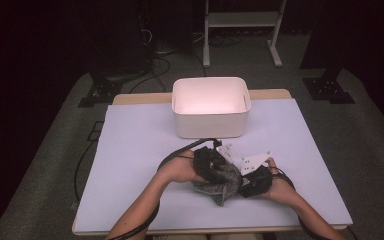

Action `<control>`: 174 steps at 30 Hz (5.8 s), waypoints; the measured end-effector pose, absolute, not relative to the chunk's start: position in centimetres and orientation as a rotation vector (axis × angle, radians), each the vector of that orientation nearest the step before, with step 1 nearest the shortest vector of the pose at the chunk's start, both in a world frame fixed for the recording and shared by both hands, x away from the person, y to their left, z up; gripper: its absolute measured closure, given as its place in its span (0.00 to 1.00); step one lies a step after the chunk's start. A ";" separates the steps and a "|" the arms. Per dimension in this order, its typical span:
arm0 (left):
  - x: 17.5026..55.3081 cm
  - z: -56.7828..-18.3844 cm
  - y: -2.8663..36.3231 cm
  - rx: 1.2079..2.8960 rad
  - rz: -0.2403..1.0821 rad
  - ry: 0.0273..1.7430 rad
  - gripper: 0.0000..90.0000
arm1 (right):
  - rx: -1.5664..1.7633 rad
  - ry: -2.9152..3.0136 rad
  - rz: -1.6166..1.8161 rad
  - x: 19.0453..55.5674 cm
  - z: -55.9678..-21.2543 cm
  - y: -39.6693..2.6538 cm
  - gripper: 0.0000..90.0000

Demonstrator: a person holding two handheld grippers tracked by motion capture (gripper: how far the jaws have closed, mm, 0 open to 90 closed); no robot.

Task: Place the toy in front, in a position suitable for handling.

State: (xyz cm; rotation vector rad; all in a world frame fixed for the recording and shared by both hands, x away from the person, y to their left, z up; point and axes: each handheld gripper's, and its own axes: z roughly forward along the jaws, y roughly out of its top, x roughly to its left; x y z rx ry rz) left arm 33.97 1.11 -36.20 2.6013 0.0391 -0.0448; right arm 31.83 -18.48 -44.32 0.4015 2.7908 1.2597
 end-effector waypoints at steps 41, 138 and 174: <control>33.1 -33.4 13.5 2.474 0.066 0.252 0.82 | 0.443 2.805 1.260 32.2 -44.2 -20.0 0.63; 34.0 -32.7 12.8 2.377 0.056 0.215 0.82 | 0.416 2.690 1.467 34.5 -41.7 -13.2 0.63; 33.1 -28.7 9.6 2.443 0.092 0.079 0.82 | 0.289 2.719 1.450 33.4 -39.6 -12.7 0.63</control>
